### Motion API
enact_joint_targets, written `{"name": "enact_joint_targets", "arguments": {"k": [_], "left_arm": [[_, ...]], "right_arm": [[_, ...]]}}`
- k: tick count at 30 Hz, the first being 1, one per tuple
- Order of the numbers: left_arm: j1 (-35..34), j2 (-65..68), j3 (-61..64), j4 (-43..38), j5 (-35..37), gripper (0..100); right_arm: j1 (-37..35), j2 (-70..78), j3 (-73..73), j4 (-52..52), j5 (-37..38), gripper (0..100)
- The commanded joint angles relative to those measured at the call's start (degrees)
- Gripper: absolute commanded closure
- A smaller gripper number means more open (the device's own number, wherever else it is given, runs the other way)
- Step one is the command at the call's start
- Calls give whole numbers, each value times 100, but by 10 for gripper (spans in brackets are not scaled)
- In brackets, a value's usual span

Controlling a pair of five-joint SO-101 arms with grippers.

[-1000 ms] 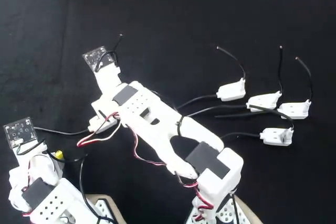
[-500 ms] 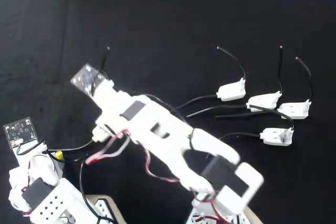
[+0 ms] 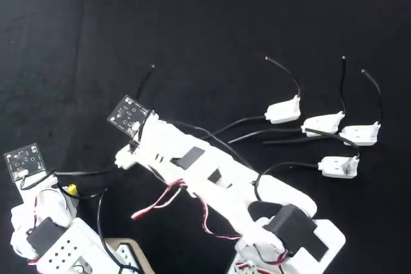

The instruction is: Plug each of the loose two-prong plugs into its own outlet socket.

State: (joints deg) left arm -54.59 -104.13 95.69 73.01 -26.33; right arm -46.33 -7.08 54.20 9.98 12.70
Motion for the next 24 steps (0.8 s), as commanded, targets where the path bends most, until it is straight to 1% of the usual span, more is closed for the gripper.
{"name": "enact_joint_targets", "arguments": {"k": [1, 3, 7, 10, 16, 24], "left_arm": [[-31, -35, -22, -79, -26, 694], [-31, -35, -22, -79, -26, 694], [-31, -35, -22, -79, -26, 694], [-22, -35, -22, -79, -26, 694], [-22, -35, -22, -79, -26, 694], [-13, -35, -22, -79, -26, 694]], "right_arm": [[-44, 189, -110, 44, -431, 987], [-79, 391, -365, 264, -879, 987], [-193, 743, -1209, 1565, -1934, 987], [-281, 1007, -1710, 2268, -2593, 987], [-440, 1138, -1789, 2418, -3068, 987], [-589, 1174, -1719, 2435, -3165, 987]]}}
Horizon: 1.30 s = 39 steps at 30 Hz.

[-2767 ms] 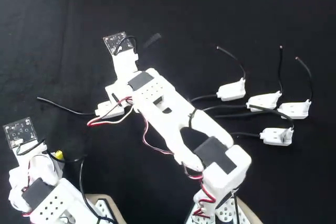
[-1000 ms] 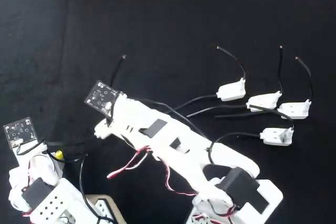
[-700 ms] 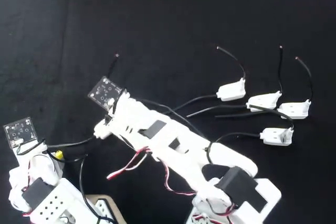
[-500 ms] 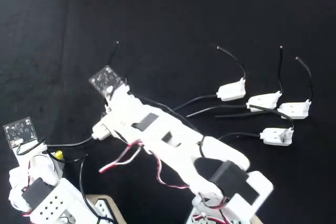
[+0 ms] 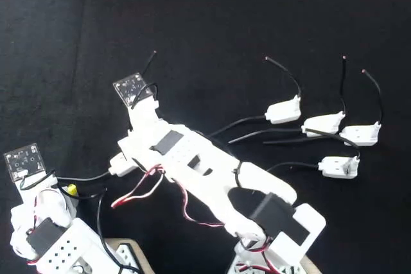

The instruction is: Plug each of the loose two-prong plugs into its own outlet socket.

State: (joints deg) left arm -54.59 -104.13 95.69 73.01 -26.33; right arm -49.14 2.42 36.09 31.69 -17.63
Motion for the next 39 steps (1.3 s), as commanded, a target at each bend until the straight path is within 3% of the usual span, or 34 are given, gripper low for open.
{"name": "enact_joint_targets", "arguments": {"k": [1, 4, 10, 20, 39], "left_arm": [[-13, -35, -22, -79, -26, 694], [-13, -35, -22, -79, -26, 694], [-13, -35, -22, -79, -26, 694], [-13, -35, -22, -79, -26, 694], [-4, -35, -22, -79, -26, 694]], "right_arm": [[-308, 224, 101, 264, -290, 987], [-316, 224, 92, 352, -448, 987], [-316, 224, 127, 343, 334, 987], [615, 180, 127, -404, 1609, 987], [1301, -1420, 127, 334, 1679, 987]]}}
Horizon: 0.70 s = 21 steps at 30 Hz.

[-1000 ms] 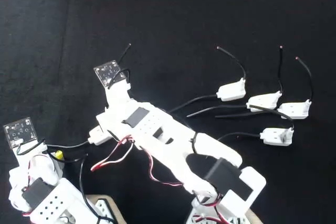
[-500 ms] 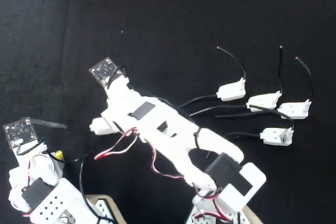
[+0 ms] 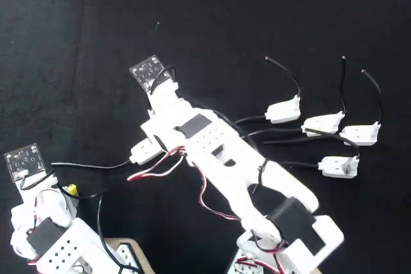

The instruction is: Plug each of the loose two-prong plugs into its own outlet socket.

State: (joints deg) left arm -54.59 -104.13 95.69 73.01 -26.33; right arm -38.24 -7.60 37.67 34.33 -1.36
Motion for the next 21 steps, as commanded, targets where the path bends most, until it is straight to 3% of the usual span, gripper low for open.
{"name": "enact_joint_targets", "arguments": {"k": [1, 5, 8, 11, 13, 17, 21], "left_arm": [[-4, -35, -22, -79, -26, 694], [13, -35, -40, -97, -26, 694], [505, -35, -242, -132, -26, 694], [1534, -35, -752, -18, 176, 694], [2378, -35, -1253, 53, 747, 694], [3960, -35, -2053, -123, 1618, 691], [5367, -35, -1824, -624, 2277, 691]], "right_arm": [[299, -532, -31, 79, 53, 987], [536, -1138, 66, 273, 158, 987], [545, -1798, 136, 484, 158, 987], [545, -2475, 321, 466, -88, 987], [527, -2862, 585, 229, -598, 987], [510, -3538, 1473, -949, -1248, 987], [387, -4136, 2404, -2057, -1591, 987]]}}
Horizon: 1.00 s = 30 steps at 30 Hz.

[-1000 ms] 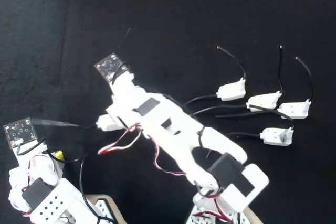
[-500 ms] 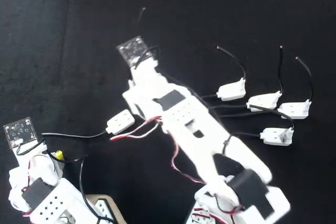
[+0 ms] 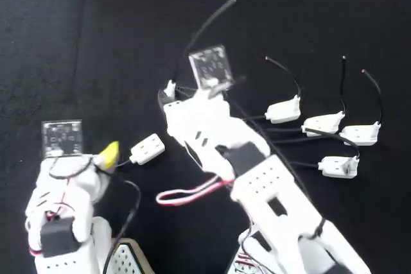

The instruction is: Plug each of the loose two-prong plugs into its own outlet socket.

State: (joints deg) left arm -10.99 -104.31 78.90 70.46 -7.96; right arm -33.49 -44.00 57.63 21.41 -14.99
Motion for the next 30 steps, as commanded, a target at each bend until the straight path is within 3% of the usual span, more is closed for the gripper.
{"name": "enact_joint_targets", "arguments": {"k": [1, 7, 9, 18, 30], "left_arm": [[1235, -18, -4, -536, 545, 690], [1455, -18, 1121, -2119, 624, 691], [1455, -18, 1262, -2321, 633, 693], [1455, -18, 681, -1670, 967, 691], [1499, -18, -171, -659, 949, 689]], "right_arm": [[-185, -646, 593, -870, -255, 987], [-914, -1481, 1174, -721, -273, 987], [-993, -1719, 1182, -440, -273, 987], [-993, -2070, 1262, -35, -633, 987], [-985, -2062, 1974, -1231, -615, 987]]}}
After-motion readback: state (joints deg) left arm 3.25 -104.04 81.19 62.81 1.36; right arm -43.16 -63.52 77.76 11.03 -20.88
